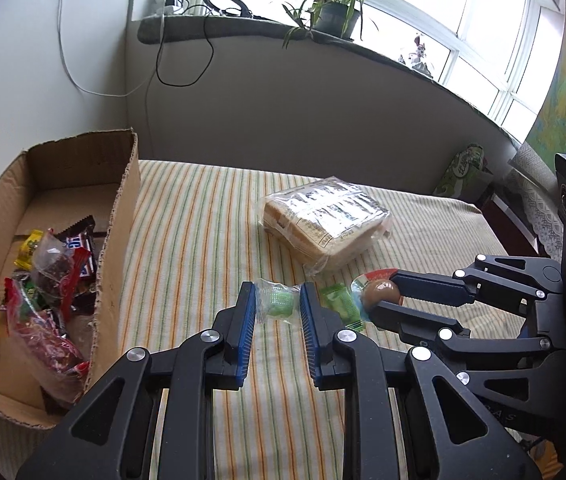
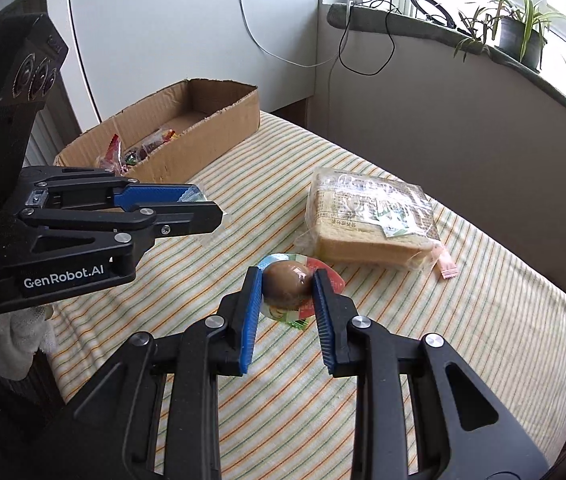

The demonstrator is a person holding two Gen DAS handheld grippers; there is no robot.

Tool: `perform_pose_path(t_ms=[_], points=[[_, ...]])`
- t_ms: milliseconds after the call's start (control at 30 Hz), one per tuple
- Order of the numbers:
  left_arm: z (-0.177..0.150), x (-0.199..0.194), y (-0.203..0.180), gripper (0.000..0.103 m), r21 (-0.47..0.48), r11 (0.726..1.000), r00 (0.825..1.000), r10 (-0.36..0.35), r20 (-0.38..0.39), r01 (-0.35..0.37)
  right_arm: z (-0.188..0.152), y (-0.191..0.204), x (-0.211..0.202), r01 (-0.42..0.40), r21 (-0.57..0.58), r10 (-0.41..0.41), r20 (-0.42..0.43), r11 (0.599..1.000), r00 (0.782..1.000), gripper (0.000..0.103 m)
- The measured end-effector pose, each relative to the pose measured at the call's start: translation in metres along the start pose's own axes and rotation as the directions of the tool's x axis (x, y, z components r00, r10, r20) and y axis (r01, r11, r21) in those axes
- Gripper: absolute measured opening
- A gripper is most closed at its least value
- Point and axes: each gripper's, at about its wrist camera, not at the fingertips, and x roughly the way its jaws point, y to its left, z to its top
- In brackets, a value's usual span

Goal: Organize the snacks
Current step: 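Carry both jelly cups into the box and open both tools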

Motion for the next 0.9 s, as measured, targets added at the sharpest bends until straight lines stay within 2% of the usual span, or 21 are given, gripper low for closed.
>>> perform_pose_path(t_ms=[433,900], points=[[-0.002,-0.046,0.02,0.021,-0.013,1.0,0.998,0.01,0.068,-0.009,0.03,0.039,-0.021,0.008,-0.039,-0.006,0.045,0.999,0.999,0.027],[-0.006,-0.077,0.075,0.021,-0.064,0.996,0.991,0.07,0.113,-0.063,0.077,0.085,0.001,-0.024,-0.086,0.03,0.065,0.996,0.997,0.027]])
